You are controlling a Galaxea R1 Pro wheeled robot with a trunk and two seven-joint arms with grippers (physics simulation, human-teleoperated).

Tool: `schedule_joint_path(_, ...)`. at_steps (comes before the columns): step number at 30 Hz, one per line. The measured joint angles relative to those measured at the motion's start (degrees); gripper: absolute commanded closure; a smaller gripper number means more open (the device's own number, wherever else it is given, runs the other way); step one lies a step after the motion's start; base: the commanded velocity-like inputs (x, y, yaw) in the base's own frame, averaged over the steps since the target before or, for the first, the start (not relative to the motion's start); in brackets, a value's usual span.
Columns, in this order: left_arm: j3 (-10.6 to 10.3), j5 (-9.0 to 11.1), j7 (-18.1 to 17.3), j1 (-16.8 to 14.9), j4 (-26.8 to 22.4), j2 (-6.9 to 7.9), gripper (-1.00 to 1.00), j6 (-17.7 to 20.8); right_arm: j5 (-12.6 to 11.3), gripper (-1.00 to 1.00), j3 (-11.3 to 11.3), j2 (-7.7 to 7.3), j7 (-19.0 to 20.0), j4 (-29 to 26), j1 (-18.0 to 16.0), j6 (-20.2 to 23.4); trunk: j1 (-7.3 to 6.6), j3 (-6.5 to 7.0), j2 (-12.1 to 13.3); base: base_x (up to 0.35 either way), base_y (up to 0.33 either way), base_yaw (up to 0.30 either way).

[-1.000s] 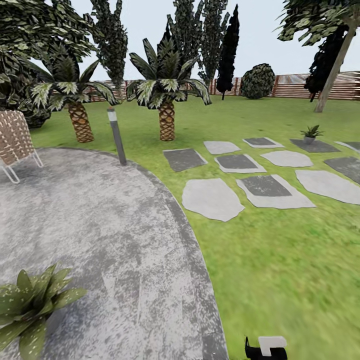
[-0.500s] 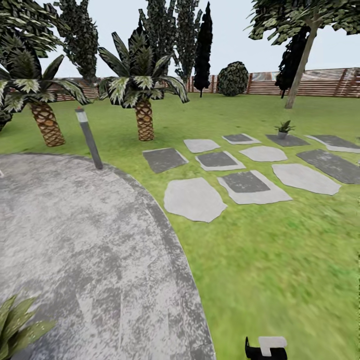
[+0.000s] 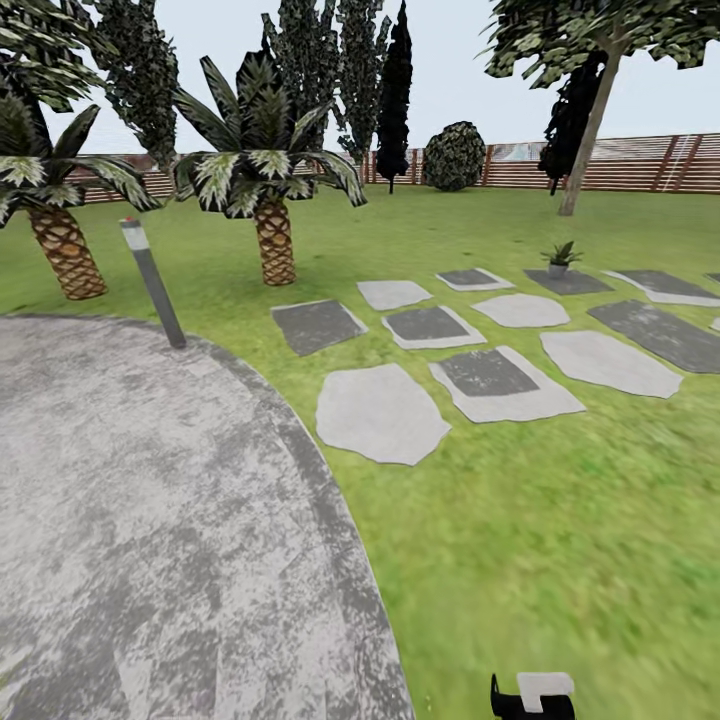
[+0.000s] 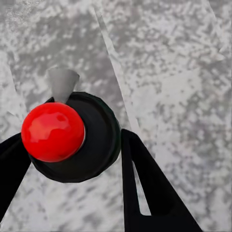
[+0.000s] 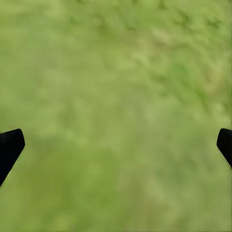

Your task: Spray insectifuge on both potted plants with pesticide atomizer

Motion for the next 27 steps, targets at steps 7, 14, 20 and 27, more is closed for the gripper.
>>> schedule_joint_path(7,-0.1,0.1,4.9,0.0,0.0,-0.07,1.00,-0.1,0.0,-1.00,0.0,0.23,0.0,0.1,0.0,0.0,0.00,0.00,0.0,0.339,0.000,0.000)
schedule_joint_path(14,-0.1,0.2,5.0,0.0,0.0,-0.10,1.00,-0.1,0.0,-1.00,0.0,0.46,0.0,0.1,0.0,0.0,0.00,0.00,0.0,0.339,0.000,0.000)
schedule_joint_path(20,-0.1,0.3,5.0,0.0,0.0,-0.10,1.00,-0.1,0.0,-1.00,0.0,0.52,0.0,0.1,0.0,0.0,0.00,0.00,0.0,0.339,0.000,0.000)
schedule_joint_path(27,-0.1,0.3,5.0,0.0,0.0,-0.10,1.00,-0.1,0.0,-1.00,0.0,0.46,0.0,0.1,0.0,0.0,0.00,0.00,0.0,0.339,0.000,0.000)
